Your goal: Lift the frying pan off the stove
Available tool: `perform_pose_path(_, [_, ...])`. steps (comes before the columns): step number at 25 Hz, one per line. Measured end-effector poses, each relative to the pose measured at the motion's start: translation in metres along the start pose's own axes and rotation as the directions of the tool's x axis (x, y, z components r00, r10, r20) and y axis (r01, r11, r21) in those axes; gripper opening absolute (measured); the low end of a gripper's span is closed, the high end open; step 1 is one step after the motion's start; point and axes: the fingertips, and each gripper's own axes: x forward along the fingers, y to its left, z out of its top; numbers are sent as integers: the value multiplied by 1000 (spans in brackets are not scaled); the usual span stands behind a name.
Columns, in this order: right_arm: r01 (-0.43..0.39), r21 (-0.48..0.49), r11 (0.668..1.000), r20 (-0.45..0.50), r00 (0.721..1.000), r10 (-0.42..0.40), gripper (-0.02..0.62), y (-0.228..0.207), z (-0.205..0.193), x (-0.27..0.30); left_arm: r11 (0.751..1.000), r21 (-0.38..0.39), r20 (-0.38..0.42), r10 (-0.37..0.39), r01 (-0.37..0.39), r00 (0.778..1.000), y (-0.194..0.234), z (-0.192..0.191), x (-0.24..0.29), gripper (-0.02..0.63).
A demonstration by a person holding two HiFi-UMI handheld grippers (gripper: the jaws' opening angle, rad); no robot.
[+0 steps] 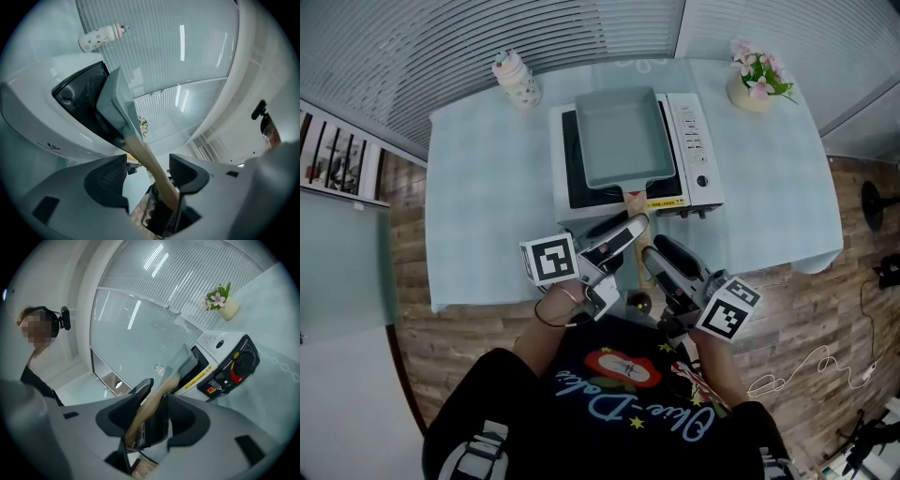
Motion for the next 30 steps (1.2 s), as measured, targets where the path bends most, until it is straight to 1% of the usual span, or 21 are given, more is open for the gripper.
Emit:
perform_pose_path(1, [-8,14,1000,-6,1000,8,193,0,-1,1,1000,-11,-2,-5,5,1000,0,-1,1,262])
perform_pose_path(4, [-42,50,998,-28,999,43,202,3,-6,7,996,-80,1,-25,25,1000,-2,-3,6,262])
perform_pose_path(5, [-52,63,997,-33,998,54,204,3,-7,9,996,-86,-1,-31,31,1000,-2,-4,8,262])
perform_pose_path(8, [-77,104,992,-35,996,81,204,4,-8,13,998,-60,-20,-35,33,999,-3,-5,14,262])
perform_pose_path(11, [-104,124,987,-39,993,109,204,8,-8,17,996,-89,-22,-26,24,999,-2,-6,17,261])
perform_pose_path(13, [-115,130,985,-45,992,122,200,9,-9,19,997,-80,-22,-17,15,1000,0,-4,17,222])
perform_pose_path(14, [-118,136,984,-45,991,125,185,9,-9,20,998,-69,-23,-13,11,1000,1,-4,17,212])
perform_pose_path(18, [-121,163,979,-41,991,130,158,7,-10,20,997,-77,-26,2,-4,1000,2,-5,17,195])
perform_pose_path(23, [-122,184,975,-34,991,130,153,6,-11,21,994,-105,-19,18,-20,1000,3,-5,15,176])
perform_pose_path(27, [-125,199,972,-18,991,131,153,6,-10,22,997,-71,-43,39,-42,998,3,-4,16,167])
perform_pose_path(30, [-128,211,969,-4,991,131,153,7,-10,23,996,-69,-59,49,-53,997,3,-4,15,167])
